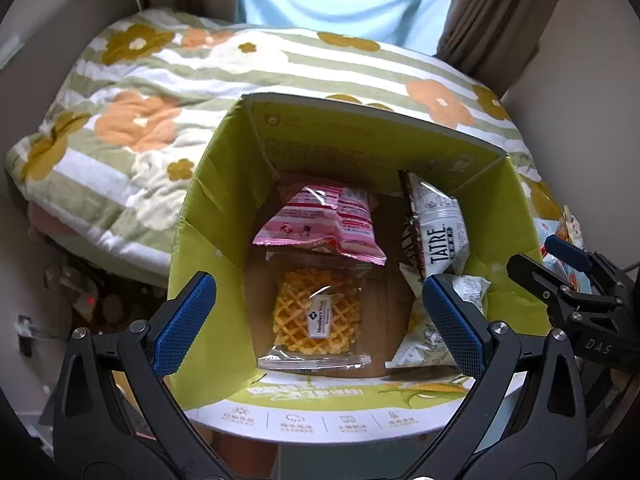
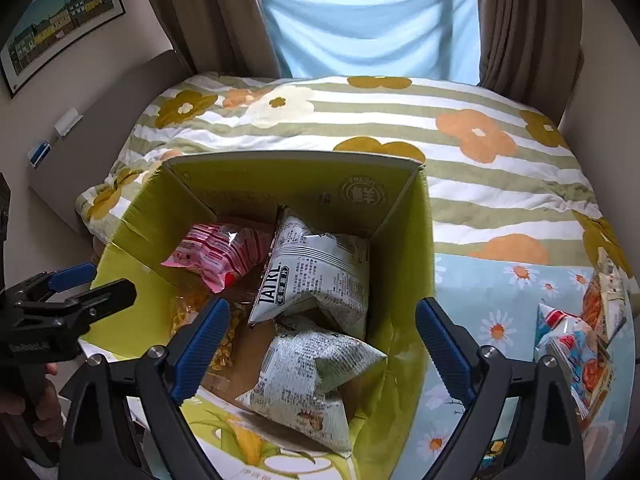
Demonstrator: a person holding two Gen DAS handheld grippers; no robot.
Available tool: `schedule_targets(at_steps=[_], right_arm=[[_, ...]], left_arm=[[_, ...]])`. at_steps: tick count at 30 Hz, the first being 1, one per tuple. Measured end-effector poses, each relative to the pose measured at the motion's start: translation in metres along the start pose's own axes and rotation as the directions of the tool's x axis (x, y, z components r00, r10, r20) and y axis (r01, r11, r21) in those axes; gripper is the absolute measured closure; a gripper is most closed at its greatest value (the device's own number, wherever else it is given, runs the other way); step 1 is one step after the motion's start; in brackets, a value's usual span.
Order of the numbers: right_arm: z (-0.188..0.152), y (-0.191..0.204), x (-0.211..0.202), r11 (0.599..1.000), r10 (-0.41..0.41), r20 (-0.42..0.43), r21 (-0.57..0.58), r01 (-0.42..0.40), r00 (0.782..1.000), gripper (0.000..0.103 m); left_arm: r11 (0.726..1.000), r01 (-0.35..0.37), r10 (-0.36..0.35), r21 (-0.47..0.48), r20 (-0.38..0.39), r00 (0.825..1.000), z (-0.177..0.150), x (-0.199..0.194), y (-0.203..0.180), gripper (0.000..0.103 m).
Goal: Organize snacks
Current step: 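Release the pink pack into the box with the left gripper while the right releases the TATRE bag, then move both grippers back to the pile and close the left on the gold chocolate packet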
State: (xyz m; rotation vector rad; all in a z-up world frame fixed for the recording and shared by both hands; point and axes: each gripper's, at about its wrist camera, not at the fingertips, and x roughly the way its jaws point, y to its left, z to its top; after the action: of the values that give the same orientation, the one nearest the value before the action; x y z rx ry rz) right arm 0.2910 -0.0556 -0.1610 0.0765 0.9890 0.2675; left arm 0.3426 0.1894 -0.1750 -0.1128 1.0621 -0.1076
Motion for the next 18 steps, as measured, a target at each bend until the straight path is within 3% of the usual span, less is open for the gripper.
schedule_targets(at_steps=[10, 18], right_arm=[[-0.016, -0.012, -0.044, 0.998, -0.049, 0.055, 0.052, 0.046, 0.997, 0.010], [-0.038, -0.052, -0.094, 0.989, -0.092, 0.116, 0.128, 0.076, 0.989, 0.010]], left_arm=[[0.994, 0.074, -0.076, 0.075, 0.025, 0.997, -0.013, -0.014, -0.039, 0.001], [0.978, 0.121, -0.129, 0.168, 0.039, 0.991, -0.024, -0.033, -0.098, 0.001]])
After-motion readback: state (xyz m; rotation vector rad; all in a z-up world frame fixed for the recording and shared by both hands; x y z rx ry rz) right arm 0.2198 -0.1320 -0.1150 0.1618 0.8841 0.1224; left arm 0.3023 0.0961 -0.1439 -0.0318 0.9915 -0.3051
